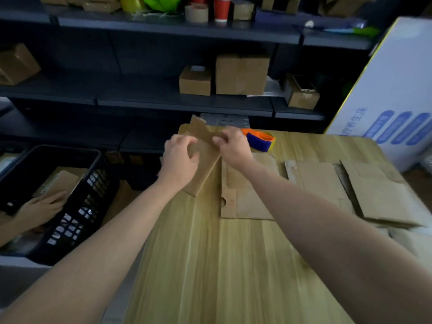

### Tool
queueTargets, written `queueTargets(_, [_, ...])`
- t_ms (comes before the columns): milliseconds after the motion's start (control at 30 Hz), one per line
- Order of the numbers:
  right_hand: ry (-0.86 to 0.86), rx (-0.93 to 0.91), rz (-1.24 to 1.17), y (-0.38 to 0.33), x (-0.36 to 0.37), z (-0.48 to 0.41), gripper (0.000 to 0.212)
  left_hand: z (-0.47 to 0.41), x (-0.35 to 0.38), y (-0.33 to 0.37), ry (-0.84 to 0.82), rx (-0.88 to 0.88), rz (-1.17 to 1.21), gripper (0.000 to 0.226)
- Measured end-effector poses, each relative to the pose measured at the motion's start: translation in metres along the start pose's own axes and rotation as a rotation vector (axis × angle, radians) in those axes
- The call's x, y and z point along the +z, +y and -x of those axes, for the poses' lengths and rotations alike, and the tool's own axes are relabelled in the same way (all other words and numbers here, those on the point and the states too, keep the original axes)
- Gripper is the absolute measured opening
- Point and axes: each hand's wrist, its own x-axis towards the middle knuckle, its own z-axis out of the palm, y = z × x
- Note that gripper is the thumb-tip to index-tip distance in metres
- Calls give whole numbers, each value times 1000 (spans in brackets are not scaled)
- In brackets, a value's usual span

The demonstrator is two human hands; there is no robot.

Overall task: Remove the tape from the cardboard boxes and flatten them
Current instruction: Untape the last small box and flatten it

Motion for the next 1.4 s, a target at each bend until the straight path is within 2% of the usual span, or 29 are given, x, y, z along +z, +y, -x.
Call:
queueTargets(133, [148,197,-222,12,-57,14,30,-3,11,34,-45,32,-123,78])
queueTargets(233, [271,326,-316,35,-101,35,41,-1,27,65,-259,36,-181,107])
queueTargets(300, [375,416,-342,53,-133,53,46,8,43,91,-388,88,-165,117])
queueTargets(400, [465,526,-358,80,-178,85,43,25,70,132,-524,170,-137,125])
queueTargets(500, [521,551,-362,110,-215,121,28,45,94,173,-519,257,-119,117])
queueTargets(600, [580,507,-156,139,-249,156,22,63,113,211,-532,339,-117,112])
queueTargets(733, [412,370,338,168,-297,202,73,90,136,255,-649,393,-52,111])
queueTargets(800, [205,356,551,177,-318,225,89,110,148,270,-736,403,-33,112])
queueTargets(900, [-171,450,590,188,-334,255,105,142,168,289,-853,436,-29,113])
queueTargets(1000, [-390,542,600,200,-338,273,118,168,185,304,-866,505,-96,112])
queueTargets(1100, [-479,586,633,216,-331,291,130,184,195,308,-896,520,-131,110])
queueTargets(1200, [-466,544,657,227,-320,301,139,186,194,305,-889,510,-122,107])
queueTargets(1333, [-432,497,626,217,-318,295,139,175,184,299,-868,499,-85,103])
queueTargets(1400, [-413,465,607,205,-324,289,134,163,178,297,-890,459,5,100])
